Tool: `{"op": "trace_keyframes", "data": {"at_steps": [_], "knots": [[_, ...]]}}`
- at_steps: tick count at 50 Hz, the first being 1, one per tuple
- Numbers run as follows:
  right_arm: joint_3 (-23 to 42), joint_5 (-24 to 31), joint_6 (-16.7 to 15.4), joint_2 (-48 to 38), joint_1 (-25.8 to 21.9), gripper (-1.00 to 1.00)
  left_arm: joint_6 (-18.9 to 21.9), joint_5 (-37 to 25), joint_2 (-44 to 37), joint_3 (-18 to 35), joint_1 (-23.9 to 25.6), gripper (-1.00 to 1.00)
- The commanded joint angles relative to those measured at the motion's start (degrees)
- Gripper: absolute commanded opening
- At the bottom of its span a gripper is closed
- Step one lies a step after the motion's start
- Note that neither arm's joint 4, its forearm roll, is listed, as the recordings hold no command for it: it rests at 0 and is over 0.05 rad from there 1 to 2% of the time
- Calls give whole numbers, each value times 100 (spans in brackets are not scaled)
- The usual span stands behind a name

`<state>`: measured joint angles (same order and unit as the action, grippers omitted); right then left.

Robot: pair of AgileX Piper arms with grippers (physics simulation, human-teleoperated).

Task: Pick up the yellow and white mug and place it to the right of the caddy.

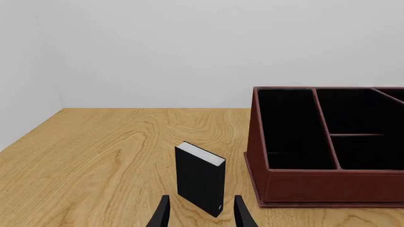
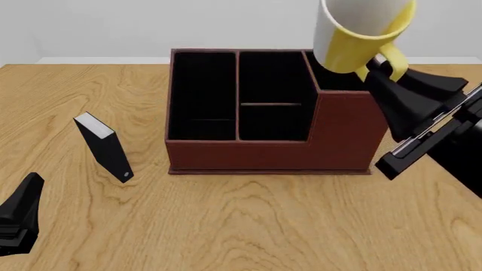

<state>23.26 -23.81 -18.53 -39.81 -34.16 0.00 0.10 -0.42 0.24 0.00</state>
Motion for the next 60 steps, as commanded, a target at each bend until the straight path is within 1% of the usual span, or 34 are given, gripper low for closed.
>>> {"op": "trace_keyframes", "data": {"at_steps": [1,6,11,17,31,46,60], "knots": [[10,231,67,260,264,-100,0,0,0,0,0,100],[18,360,69,377,408,-100,0,0,0,0,0,100],[77,668,113,654,685,-100,0,0,0,0,0,100],[98,840,85,821,865,-100,0,0,0,0,0,100],[36,1081,68,1100,1290,-100,0,0,0,0,0,100],[-7,1068,175,1075,1646,-100,0,0,0,0,0,100],[-41,943,281,968,2101,-100,0,0,0,0,0,100]]}}
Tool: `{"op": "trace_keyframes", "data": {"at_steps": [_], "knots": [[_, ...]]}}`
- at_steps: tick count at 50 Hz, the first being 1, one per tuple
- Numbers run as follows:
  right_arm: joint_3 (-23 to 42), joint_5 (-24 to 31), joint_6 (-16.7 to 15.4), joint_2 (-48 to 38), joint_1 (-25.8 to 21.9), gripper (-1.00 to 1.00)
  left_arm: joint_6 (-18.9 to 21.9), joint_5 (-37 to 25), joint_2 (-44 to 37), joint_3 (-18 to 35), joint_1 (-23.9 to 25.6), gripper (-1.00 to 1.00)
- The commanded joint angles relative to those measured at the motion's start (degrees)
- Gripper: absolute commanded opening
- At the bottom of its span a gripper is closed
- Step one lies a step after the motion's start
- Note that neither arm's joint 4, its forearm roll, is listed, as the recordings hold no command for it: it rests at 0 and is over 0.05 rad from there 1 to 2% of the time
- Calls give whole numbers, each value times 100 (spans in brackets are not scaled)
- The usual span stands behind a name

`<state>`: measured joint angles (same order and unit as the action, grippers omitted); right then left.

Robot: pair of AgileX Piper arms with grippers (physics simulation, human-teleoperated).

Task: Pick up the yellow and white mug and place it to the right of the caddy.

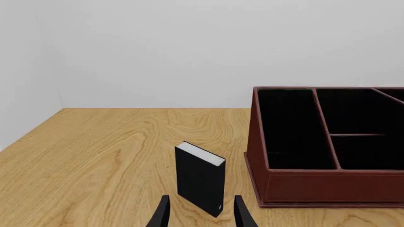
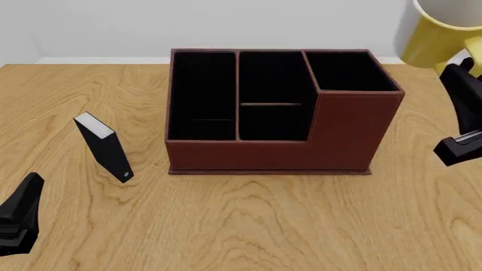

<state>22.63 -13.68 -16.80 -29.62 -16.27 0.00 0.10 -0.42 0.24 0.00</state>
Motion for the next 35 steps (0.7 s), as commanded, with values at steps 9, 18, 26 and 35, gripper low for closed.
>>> {"op": "trace_keyframes", "data": {"at_steps": [9,18,26,35], "knots": [[-23,-194,176,-148,581,-100,0,0,0,0,0,100],[-77,-309,190,-224,774,-100,0,0,0,0,0,100],[-120,-374,228,-263,1001,-100,0,0,0,0,0,100],[-80,-423,271,-331,1245,-100,0,0,0,0,0,100]]}}
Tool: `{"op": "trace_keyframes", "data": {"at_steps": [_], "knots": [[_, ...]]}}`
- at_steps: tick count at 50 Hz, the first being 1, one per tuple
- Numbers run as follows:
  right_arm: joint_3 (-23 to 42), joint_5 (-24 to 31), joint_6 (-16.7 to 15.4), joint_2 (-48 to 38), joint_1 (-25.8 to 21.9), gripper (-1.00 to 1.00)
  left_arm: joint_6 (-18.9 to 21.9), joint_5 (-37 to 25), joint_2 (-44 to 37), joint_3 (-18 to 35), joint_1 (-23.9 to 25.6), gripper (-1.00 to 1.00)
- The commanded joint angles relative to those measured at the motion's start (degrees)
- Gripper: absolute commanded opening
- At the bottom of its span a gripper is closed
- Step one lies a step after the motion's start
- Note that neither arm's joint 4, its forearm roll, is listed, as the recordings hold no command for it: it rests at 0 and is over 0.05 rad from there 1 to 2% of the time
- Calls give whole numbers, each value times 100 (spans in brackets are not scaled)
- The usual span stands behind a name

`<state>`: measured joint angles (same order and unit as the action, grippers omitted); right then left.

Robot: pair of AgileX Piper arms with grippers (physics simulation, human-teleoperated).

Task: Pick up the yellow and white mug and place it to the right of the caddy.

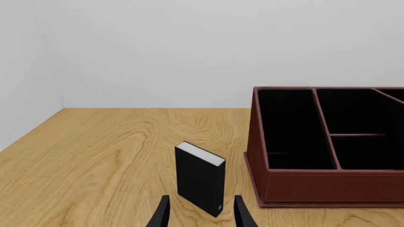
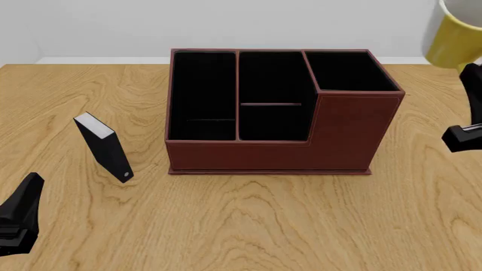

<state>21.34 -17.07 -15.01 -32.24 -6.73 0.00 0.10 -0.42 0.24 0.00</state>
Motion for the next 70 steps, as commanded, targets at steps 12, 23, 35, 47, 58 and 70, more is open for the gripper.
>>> {"op": "trace_keyframes", "data": {"at_steps": [12,23,35,47,58,70], "knots": [[-37,-398,146,-370,583,-100,0,0,0,0,0,100],[-110,-696,274,-708,835,-100,0,0,0,0,0,100],[-206,-1169,380,-1261,1109,-100,0,0,0,0,0,100],[-349,-1505,414,-1614,1210,-100,0,0,0,0,0,100],[-462,-1829,488,-1948,1287,-100,0,0,0,0,0,100],[-592,-2024,554,-2100,1323,-100,0,0,0,0,0,100]]}}
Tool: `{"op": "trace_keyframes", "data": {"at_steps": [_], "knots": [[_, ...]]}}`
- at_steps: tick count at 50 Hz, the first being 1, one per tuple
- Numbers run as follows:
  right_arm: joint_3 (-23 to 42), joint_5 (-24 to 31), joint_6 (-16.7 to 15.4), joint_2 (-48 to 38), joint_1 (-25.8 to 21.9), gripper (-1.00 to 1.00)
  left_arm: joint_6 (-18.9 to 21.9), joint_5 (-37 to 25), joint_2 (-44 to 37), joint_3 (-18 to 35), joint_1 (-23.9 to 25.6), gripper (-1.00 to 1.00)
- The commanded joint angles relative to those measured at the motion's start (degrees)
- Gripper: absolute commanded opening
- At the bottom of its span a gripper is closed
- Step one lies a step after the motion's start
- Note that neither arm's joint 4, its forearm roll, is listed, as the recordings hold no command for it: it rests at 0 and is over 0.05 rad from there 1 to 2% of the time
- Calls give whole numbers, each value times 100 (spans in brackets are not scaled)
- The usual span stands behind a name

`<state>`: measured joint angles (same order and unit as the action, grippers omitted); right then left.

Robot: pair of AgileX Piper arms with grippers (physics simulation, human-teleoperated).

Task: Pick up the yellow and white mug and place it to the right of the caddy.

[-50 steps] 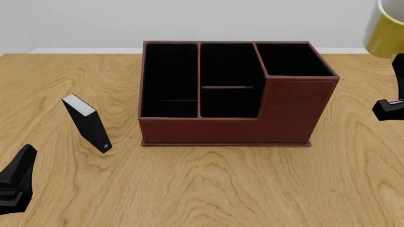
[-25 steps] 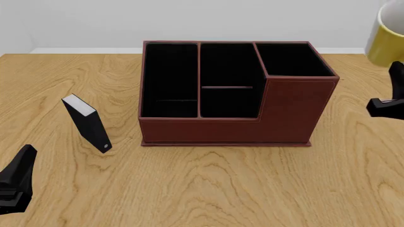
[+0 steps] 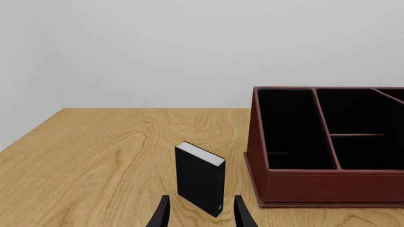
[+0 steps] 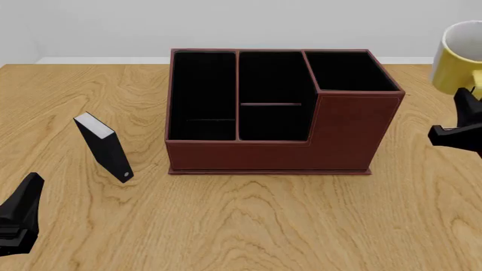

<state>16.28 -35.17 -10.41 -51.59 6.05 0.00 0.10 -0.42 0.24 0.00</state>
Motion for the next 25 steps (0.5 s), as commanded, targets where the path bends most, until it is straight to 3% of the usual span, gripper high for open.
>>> {"op": "trace_keyframes", "data": {"at_steps": [1,25], "knots": [[-101,-242,102,-190,54,-100,0,0,0,0,0,100],[-364,-1055,210,-988,154,-100,0,0,0,0,0,100]]}}
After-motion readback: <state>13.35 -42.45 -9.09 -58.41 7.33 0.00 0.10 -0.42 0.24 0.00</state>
